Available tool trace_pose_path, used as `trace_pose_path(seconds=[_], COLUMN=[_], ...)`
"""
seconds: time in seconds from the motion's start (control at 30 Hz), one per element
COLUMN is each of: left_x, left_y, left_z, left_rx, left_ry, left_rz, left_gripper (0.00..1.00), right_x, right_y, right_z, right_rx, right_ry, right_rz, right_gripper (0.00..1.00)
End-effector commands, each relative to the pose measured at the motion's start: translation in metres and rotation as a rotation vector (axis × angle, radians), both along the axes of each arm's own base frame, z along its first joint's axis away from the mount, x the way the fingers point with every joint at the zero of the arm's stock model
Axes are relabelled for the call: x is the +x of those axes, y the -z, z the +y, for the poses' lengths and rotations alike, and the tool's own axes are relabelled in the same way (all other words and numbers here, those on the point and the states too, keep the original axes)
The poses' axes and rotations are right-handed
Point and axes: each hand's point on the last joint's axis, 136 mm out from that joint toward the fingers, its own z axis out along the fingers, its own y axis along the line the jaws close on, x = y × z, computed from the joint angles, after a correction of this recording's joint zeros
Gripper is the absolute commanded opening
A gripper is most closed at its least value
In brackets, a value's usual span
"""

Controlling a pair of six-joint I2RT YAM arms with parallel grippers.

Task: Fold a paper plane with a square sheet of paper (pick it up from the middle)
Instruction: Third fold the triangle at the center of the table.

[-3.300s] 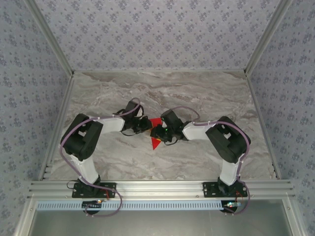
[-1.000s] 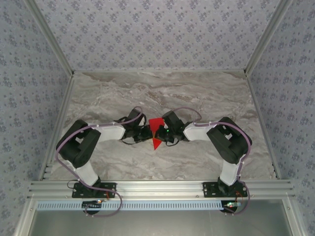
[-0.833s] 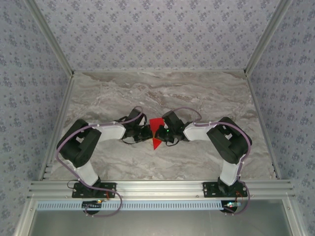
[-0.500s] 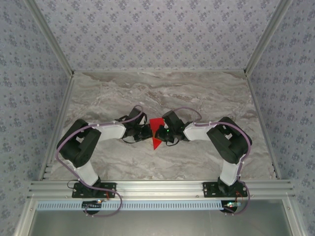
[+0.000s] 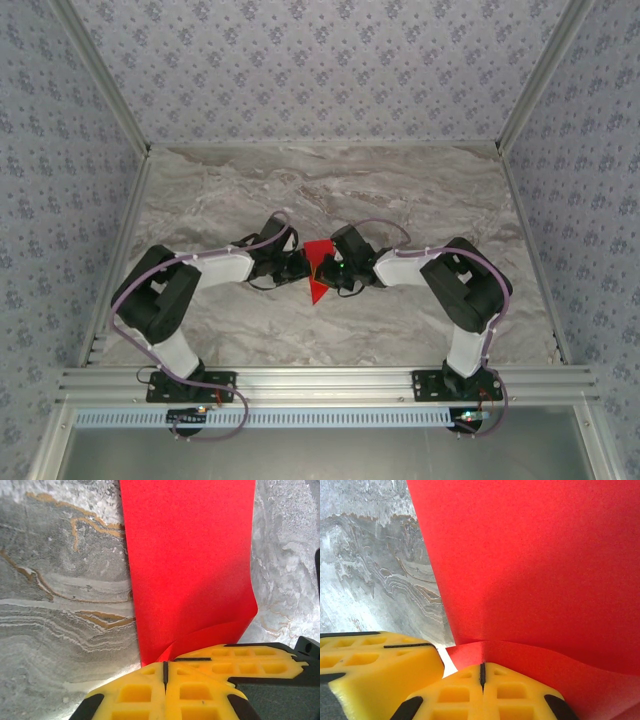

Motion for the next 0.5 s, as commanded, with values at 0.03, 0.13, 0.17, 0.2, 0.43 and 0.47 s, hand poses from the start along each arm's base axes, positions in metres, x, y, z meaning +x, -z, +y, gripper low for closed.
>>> trace_pose_path(seconds=[0.03, 0.13, 0.17, 0.2, 0.43, 0.47], left_x=[0.004, 0.005, 0.004, 0.003, 0.000, -0.001], left_y=[-0.003, 0.004, 0.006, 0.010, 0.019, 0.021], left_z=[-0.009, -0.009, -0.009, -0.008, -0.001, 0.002], left_rx=[-0.023, -0.013, -0.008, -0.001, 0.042, 0.057], left_ry=[0.018, 0.016, 0.016, 0.015, 0.009, 0.009], left_rz=[-0.018, -0.004, 0.001, 0.008, 0.027, 0.033], left_gripper=[0.00, 0.00, 0.00, 0.00, 0.00, 0.00], right_x=[-0.011, -0.010, -0.010, -0.011, -0.010, -0.008], right_y=[0.023, 0.023, 0.023, 0.023, 0.019, 0.016], right_z=[-0.018, -0.018, -0.018, -0.018, -0.016, -0.015], right_rx=[-0.072, -0.070, -0.070, -0.069, -0.052, -0.039], right_ry=[0.035, 0.035, 0.035, 0.035, 0.024, 0.019], right_rz=[0.069, 0.068, 0.068, 0.069, 0.056, 0.045], right_gripper=[0.00, 0.00, 0.00, 0.00, 0.00, 0.00])
